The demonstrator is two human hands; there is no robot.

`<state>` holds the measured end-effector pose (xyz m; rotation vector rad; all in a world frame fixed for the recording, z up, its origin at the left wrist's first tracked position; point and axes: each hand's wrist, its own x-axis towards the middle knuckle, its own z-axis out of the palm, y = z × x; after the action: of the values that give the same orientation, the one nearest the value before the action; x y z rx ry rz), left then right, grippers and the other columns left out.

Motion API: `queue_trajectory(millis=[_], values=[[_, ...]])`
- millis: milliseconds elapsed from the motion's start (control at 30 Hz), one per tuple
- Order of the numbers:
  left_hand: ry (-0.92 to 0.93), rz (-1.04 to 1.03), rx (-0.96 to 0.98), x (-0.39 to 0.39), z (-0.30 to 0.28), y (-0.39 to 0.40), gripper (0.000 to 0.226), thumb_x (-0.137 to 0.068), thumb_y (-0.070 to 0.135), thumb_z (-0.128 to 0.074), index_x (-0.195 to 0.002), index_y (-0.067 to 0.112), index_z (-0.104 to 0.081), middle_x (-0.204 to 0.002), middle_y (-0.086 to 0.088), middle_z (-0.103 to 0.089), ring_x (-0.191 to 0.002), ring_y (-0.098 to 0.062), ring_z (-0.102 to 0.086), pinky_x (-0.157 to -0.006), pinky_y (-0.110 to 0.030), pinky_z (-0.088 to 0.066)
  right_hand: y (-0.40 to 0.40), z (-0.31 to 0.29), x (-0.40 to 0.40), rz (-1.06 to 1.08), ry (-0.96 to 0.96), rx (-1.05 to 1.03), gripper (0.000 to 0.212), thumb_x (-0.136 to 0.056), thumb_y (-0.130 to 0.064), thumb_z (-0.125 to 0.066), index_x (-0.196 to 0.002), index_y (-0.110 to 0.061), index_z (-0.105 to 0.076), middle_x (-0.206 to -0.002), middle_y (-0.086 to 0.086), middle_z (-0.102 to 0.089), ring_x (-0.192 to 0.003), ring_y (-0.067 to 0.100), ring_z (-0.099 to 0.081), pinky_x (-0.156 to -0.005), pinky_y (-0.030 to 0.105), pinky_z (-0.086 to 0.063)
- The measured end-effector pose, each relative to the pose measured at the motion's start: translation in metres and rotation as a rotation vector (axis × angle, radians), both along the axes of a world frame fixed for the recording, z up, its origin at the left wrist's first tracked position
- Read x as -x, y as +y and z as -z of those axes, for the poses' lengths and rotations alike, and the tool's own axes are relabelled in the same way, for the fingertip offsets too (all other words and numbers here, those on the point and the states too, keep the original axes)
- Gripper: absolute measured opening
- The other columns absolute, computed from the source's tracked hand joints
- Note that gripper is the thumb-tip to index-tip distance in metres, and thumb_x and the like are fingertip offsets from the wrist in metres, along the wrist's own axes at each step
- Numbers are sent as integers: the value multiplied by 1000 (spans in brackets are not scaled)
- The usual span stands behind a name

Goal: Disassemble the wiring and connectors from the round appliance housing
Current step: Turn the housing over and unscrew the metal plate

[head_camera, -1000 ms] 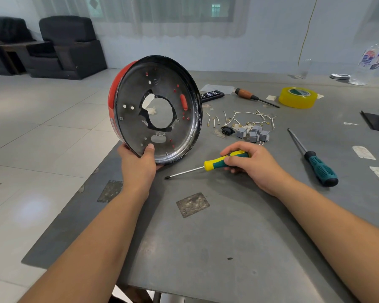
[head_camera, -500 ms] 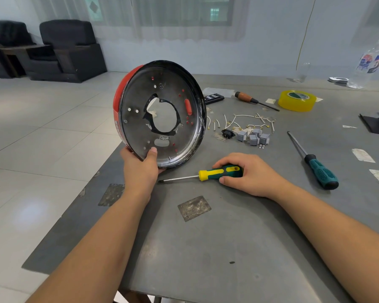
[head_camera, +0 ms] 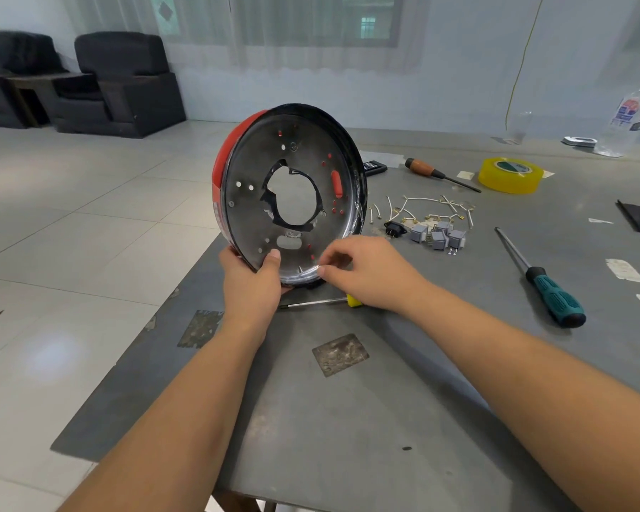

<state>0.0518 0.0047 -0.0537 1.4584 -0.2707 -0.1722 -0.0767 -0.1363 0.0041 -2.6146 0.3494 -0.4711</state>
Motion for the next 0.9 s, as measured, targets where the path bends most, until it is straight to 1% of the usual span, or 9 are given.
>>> queue_trajectory(millis=[100, 233, 367, 467, 567, 667, 733, 800, 900], values=[[-16, 4, -19, 2, -1, 1, 44, -94, 28, -70, -128, 32, -43, -114, 15, -65, -114, -25, -69, -97, -55, -59, 8, 2, -24, 101, 64, -46, 12, -86, -39, -71, -89, -27, -72, -86, -10, -69, -91, 15, -65, -89, 40, -54], [-34, 13, -29, 4, -4, 2, 55, -82, 40, -68, -130, 29, -42, -116, 15, -64, -114, -26, -69, -97, -56, -59, 15, 7, -41, 222, 132, -118, 17, -81, -46, -74, -80, -30, -68, -92, -7, -70, -98, 20, -65, -92, 42, -54], [-47, 2, -37, 2, -1, 1, 50, -89, 34, -70, -131, 26, -42, -115, 14, -64, -113, -26, -69, -97, -57, -59, 25, 12, -47, 310, 151, -90, 23, -80, -53, -73, -71, -33, -64, -92, -6, -71, -100, 22, -64, -93, 43, -52], [-41, -16, -37, 0, 1, 1, 44, -96, 26, -70, -130, 25, -43, -112, 16, -64, -112, -26, -69, -97, -57, -59, 27, 13, -47, 326, 125, -99, 19, -82, -50, -72, -71, -35, -67, -93, -5, -73, -100, 23, -65, -93, 43, -52], [-42, -8, -33, 0, 1, 1, 42, -97, 24, -70, -130, 27, -44, -113, 16, -64, -112, -25, -69, -96, -56, -60, 28, 14, -45, 329, 108, -96, 12, -83, -44, -70, -78, -34, -72, -92, -6, -73, -99, 24, -65, -92, 42, -52], [-42, -3, -35, 2, 0, 1, 43, -97, 25, -70, -130, 28, -43, -114, 15, -64, -113, -26, -68, -96, -56, -60, 31, 16, -44, 317, 95, -51, 9, -83, -39, -65, -78, -33, -70, -89, -9, -72, -97, 22, -64, -90, 40, -50], [-38, -5, -42, 2, -1, 1, 44, -96, 26, -70, -130, 28, -43, -114, 15, -64, -114, -27, -68, -97, -57, -59, 32, 17, -42, 303, 57, -34, 8, -84, -38, -63, -81, -32, -67, -89, -9, -70, -94, 20, -63, -88, 40, -49], [-35, -7, -51, 2, -1, 1, 43, -97, 26, -70, -130, 30, -43, -113, 16, -64, -114, -27, -68, -97, -56, -59, 32, 17, -39, 276, -30, -73, 6, -86, -33, -63, -85, -28, -66, -86, -8, -67, -86, 19, -63, -82, 39, -53], [-37, -12, -47, 1, -1, 1, 41, -99, 24, -70, -129, 31, -42, -112, 16, -64, -110, -22, -70, -84, -45, -65, 26, 10, -32, 246, -220, -226, 6, -84, -24, -67, -79, -23, -64, -74, -7, -66, -73, 13, -62, -70, 35, -55]])
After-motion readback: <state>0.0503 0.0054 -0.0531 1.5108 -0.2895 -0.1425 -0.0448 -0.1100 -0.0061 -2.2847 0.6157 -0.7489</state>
